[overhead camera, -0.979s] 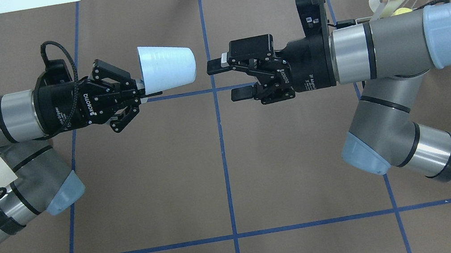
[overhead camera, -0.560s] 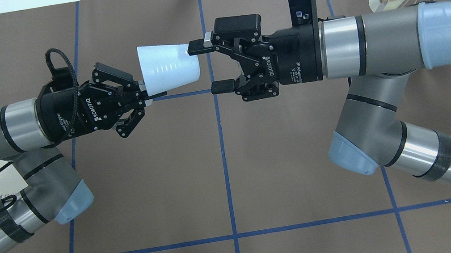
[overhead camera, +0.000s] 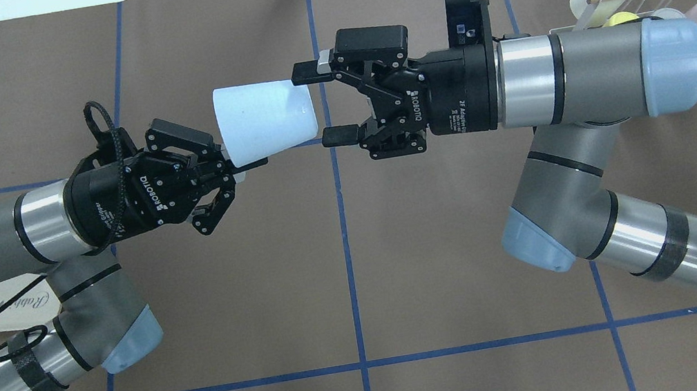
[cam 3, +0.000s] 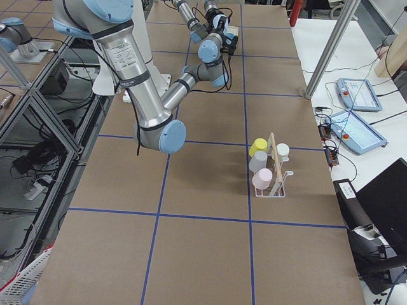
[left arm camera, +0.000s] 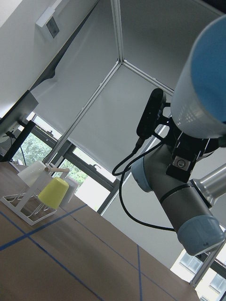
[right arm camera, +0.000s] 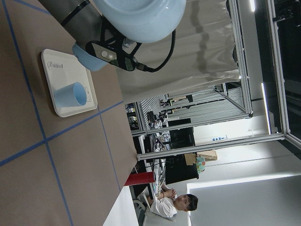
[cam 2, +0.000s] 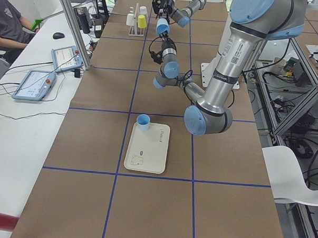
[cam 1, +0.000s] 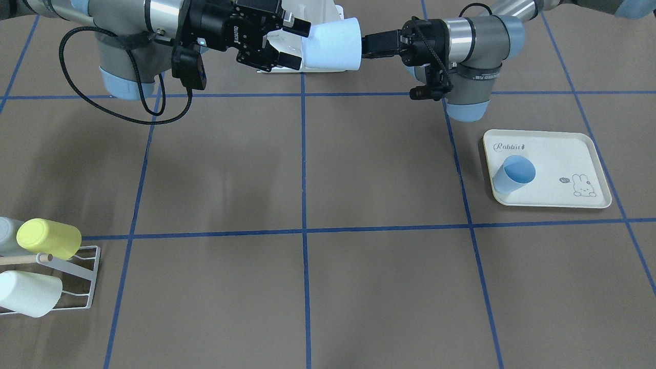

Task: Transfer IKEA cup to right arm and place on rack

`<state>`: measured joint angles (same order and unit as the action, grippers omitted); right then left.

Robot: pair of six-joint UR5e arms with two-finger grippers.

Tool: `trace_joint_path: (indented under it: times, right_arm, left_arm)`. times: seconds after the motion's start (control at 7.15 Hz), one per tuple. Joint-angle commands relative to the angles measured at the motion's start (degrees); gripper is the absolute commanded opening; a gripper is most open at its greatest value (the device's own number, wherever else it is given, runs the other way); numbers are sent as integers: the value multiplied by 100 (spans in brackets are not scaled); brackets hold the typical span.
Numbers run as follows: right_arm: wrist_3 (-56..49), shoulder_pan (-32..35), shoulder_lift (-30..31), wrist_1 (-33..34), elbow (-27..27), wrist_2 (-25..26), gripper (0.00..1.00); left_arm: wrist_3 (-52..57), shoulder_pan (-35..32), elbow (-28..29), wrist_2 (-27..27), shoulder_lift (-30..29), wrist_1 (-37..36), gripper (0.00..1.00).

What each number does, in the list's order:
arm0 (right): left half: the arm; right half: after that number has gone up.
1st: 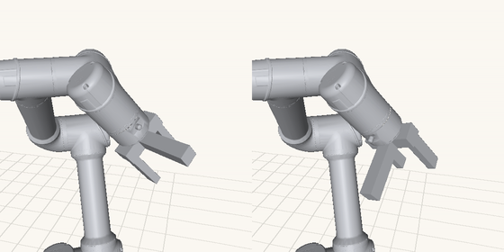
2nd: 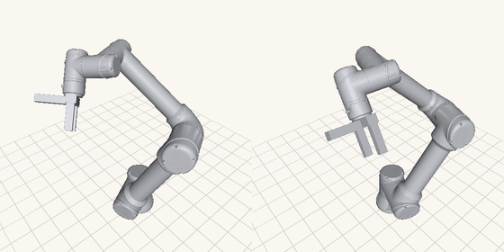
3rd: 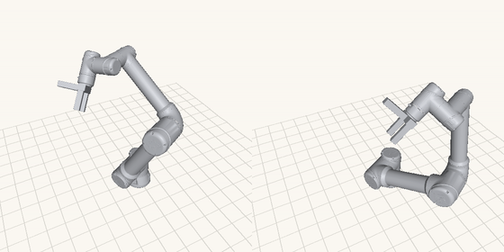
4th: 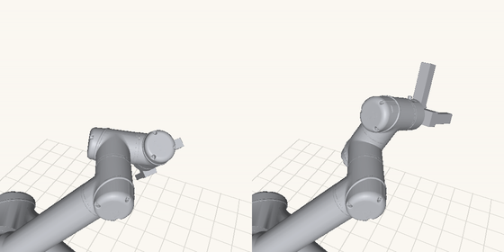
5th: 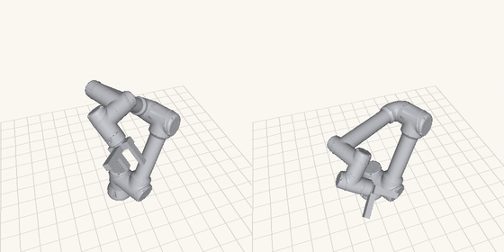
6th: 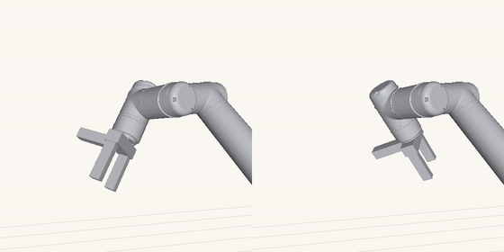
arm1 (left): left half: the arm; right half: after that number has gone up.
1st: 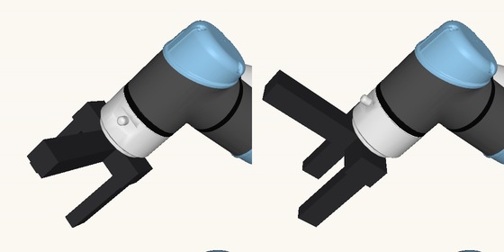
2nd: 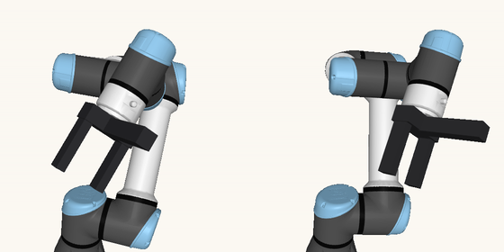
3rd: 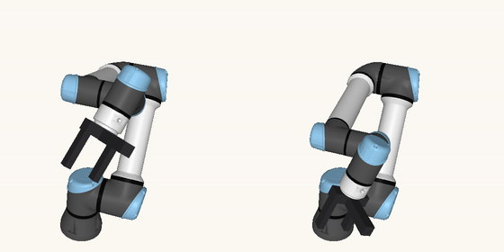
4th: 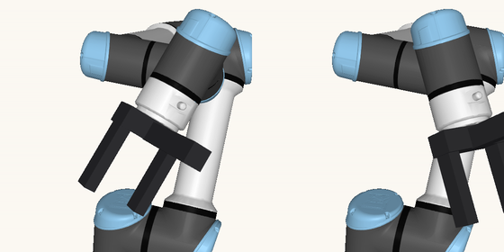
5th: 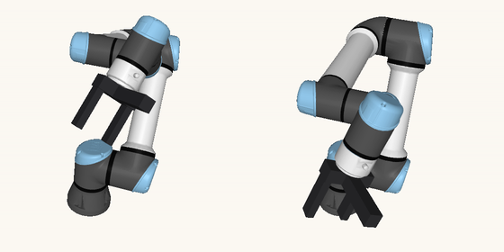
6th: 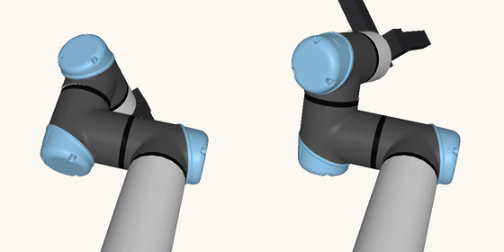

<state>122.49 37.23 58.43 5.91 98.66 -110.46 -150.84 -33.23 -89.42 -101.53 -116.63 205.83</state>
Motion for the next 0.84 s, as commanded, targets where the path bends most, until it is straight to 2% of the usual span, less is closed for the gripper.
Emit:
trace_joint_path:
  times: [0.0,0.42,0.7]
  right_arm:
    - [21,-75,-42,-19,-5,68,97]
    - [38,-172,-86,-19,-5,165,96]
    - [29,-198,-130,-19,-5,200,91]
  left_arm:
    - [-77,106,3,160,0,133,0]
    - [-68,150,3,160,-9,124,0]
    - [-68,194,3,160,0,124,0]
